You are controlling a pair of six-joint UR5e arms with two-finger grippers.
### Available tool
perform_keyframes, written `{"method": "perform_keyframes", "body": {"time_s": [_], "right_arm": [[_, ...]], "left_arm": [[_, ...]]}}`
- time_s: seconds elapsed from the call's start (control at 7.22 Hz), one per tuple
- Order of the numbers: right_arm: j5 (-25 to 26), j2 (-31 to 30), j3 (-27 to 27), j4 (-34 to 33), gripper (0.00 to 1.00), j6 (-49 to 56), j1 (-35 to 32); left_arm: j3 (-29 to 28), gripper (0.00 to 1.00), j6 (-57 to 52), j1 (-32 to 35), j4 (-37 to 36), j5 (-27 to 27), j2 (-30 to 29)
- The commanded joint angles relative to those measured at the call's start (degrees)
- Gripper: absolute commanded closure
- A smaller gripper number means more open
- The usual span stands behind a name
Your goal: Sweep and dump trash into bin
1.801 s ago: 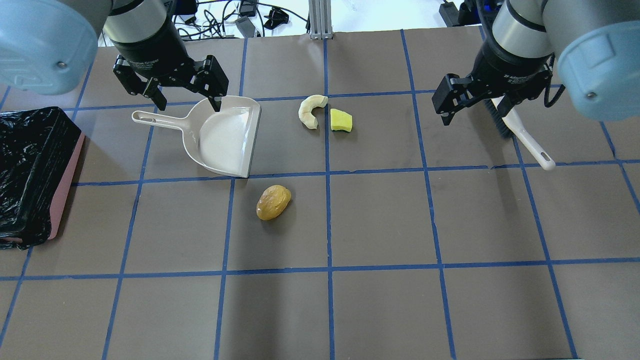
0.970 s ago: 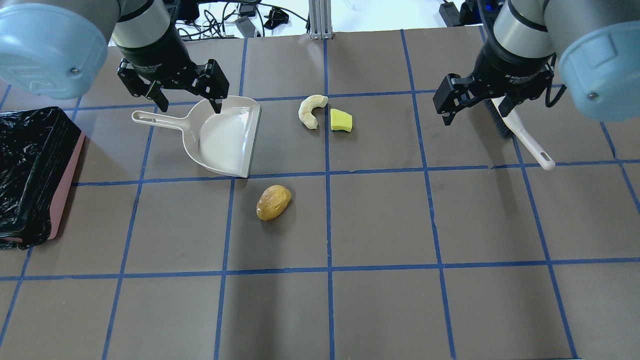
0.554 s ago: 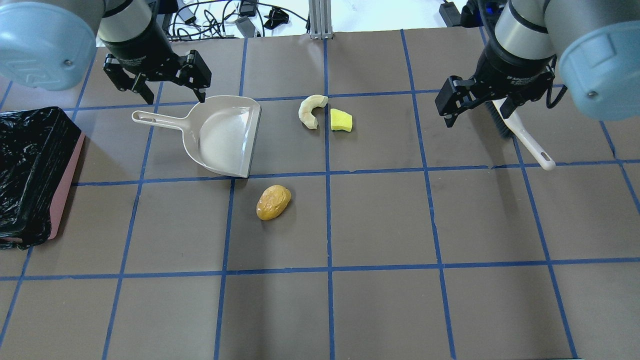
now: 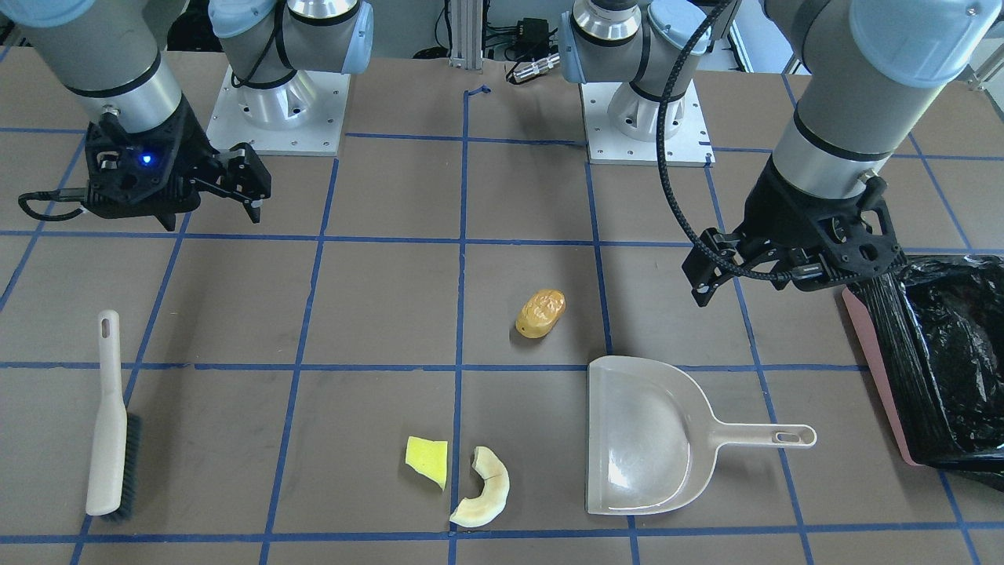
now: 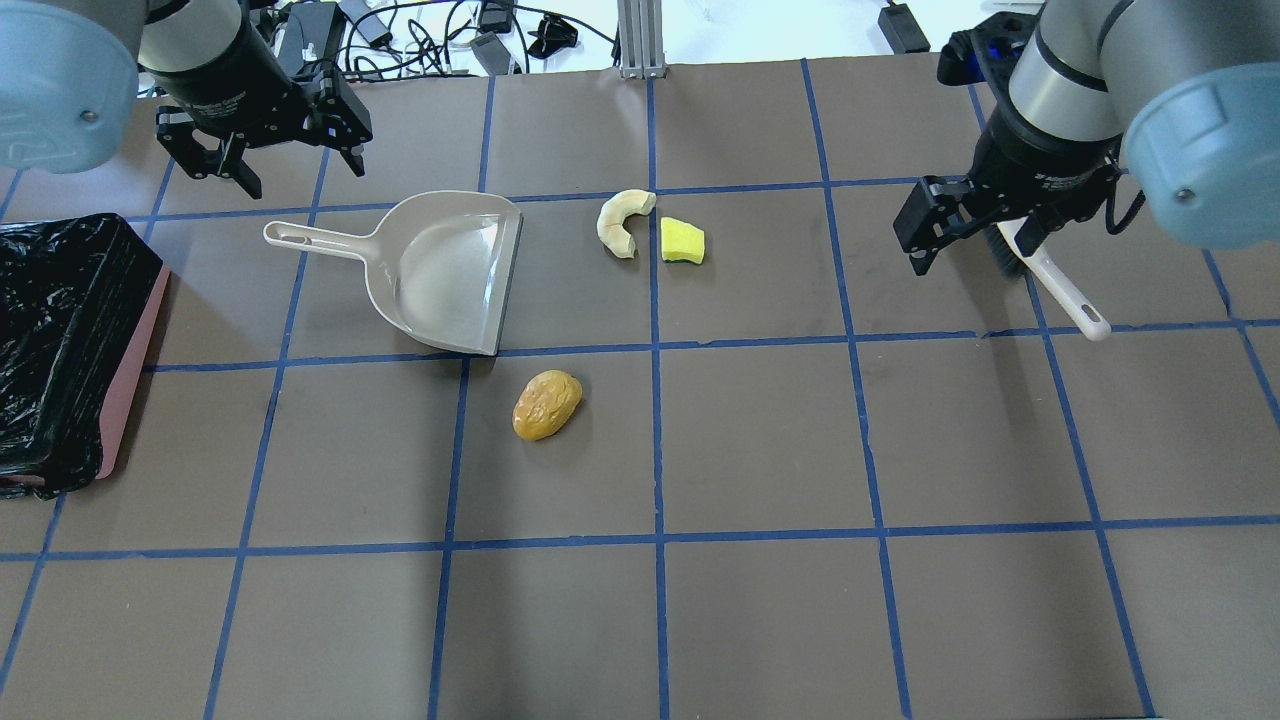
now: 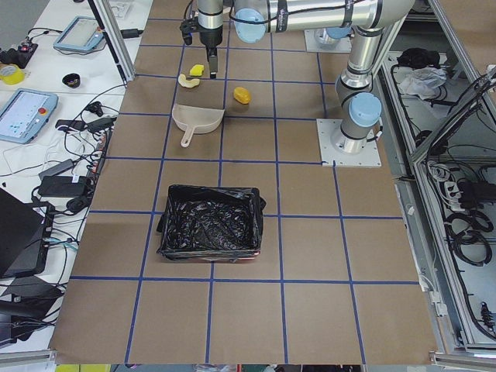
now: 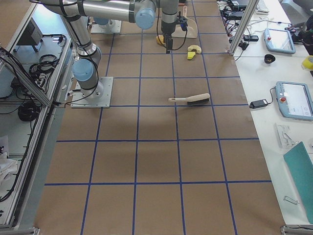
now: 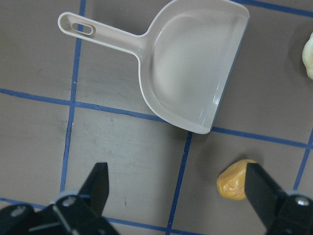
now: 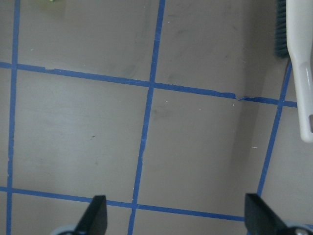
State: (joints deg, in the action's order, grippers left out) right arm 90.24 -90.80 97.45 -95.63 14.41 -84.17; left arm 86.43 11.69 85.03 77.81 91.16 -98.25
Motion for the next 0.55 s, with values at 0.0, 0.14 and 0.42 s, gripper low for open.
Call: {"method": "perform_keyframes", "body": {"time_s": [0.0, 0.14, 0.42], "right_arm": [[0.1, 1.8, 0.7, -1.7, 0.00, 6.1, 4.6], [0.6, 2.8, 2.1, -4.3, 0.00, 6.4, 5.7], [0.4, 4.7, 6.3, -10.1, 0.00, 14.8, 11.2]], "left_arm": [[1.1, 0.00, 9.9, -0.7, -1.7, 1.0, 0.6], [1.7, 0.00, 23.7, -3.4, 0.7, 3.6, 0.3], [2.9, 0.00, 34.9, -5.5, 0.9, 5.1, -1.4]]}}
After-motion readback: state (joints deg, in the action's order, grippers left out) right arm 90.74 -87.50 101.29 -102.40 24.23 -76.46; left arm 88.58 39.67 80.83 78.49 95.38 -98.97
